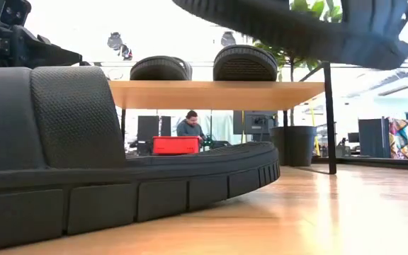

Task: Pick and place slides into the shelf
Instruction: Put the black slide under the shelf

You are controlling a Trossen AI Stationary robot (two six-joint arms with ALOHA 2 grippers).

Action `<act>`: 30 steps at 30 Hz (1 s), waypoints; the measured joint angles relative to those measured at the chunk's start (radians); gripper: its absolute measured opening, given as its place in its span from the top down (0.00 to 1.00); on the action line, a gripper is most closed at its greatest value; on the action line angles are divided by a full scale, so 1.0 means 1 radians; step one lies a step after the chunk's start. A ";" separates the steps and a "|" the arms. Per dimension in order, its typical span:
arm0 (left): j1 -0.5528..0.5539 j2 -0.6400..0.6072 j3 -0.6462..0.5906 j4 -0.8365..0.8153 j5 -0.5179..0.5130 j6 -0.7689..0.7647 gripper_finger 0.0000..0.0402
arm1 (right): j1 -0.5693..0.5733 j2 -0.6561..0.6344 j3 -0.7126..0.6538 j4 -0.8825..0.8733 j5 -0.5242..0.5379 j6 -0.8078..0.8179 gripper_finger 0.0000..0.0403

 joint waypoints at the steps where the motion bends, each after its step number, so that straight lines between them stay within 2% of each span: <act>1: 0.000 0.000 0.000 -0.001 0.000 0.000 0.94 | -0.001 -0.019 0.000 -0.003 -0.001 -0.010 0.99; 3: 0.000 0.000 0.000 -0.006 0.000 0.000 0.94 | -0.003 -0.047 0.000 -0.006 -0.010 -0.023 0.99; 8: 0.000 0.000 0.000 -0.007 0.017 0.011 0.94 | -0.037 -0.093 0.000 -0.033 -0.116 -0.019 0.99; 14: -0.022 0.034 0.016 -0.016 0.248 0.049 0.94 | -0.111 -0.097 0.000 -0.031 -0.221 -0.009 0.99; 16: -0.058 0.078 0.055 -0.015 0.256 0.048 0.94 | -0.129 -0.097 0.000 -0.030 -0.241 -0.009 0.99; 20: -0.148 0.231 0.169 -0.008 0.144 0.084 0.94 | -0.144 -0.097 0.000 -0.036 -0.242 -0.018 0.99; 25: -0.228 0.525 0.345 -0.015 0.004 0.190 0.93 | -0.145 -0.097 0.000 -0.036 -0.243 -0.020 0.99; 30: -0.241 0.811 0.543 -0.027 -0.131 0.351 0.84 | -0.145 -0.097 0.000 -0.035 -0.270 -0.013 0.98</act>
